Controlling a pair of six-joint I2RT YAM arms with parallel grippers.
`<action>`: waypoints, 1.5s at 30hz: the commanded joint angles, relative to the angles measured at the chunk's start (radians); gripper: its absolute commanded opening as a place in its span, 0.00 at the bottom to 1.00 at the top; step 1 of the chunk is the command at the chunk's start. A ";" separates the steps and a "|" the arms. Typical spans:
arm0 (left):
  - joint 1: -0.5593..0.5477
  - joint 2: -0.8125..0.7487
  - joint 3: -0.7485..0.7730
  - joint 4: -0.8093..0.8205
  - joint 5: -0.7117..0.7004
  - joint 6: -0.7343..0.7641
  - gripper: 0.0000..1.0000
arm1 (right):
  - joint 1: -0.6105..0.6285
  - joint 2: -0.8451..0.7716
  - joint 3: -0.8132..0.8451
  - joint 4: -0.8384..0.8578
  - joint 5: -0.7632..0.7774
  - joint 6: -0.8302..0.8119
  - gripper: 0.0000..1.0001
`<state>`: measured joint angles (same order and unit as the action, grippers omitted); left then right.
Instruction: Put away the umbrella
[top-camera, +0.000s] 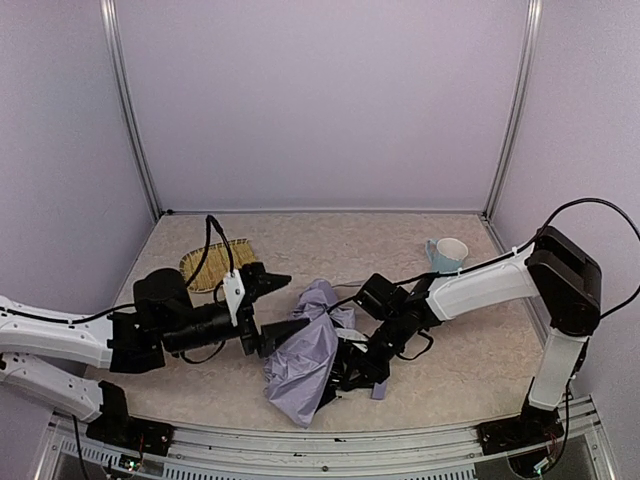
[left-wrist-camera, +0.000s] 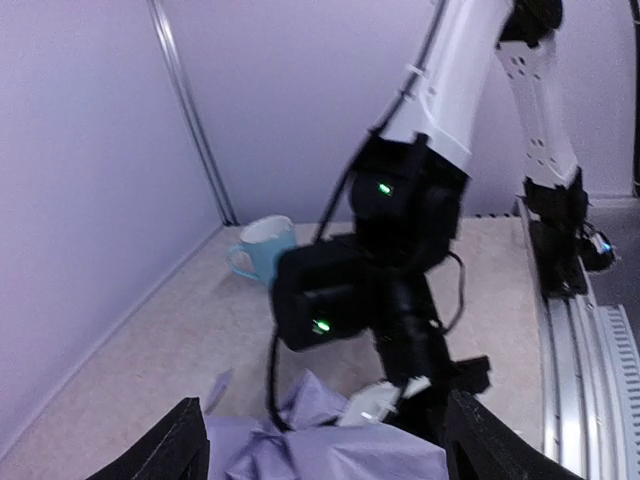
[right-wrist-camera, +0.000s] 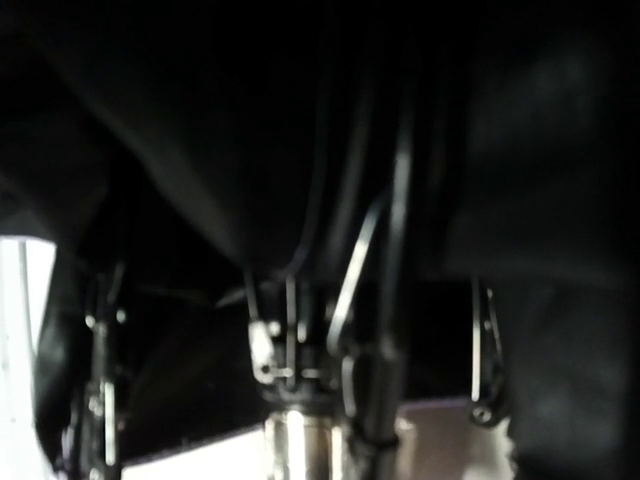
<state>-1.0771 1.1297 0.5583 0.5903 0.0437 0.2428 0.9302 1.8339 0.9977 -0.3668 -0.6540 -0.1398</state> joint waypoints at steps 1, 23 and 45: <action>-0.163 0.011 -0.071 -0.240 -0.127 -0.006 0.84 | -0.026 0.070 0.023 -0.116 0.051 0.010 0.00; -0.055 0.514 0.075 -0.362 0.077 -0.097 0.74 | -0.029 0.019 0.034 -0.026 -0.081 0.031 0.16; 0.077 0.732 0.132 -0.437 0.434 -0.258 0.51 | -0.011 -0.419 -0.051 -0.027 0.325 0.129 0.78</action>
<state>-1.0134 1.7718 0.7090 0.3431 0.3817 0.0330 0.9028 1.5139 0.9520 -0.3782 -0.4755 -0.0109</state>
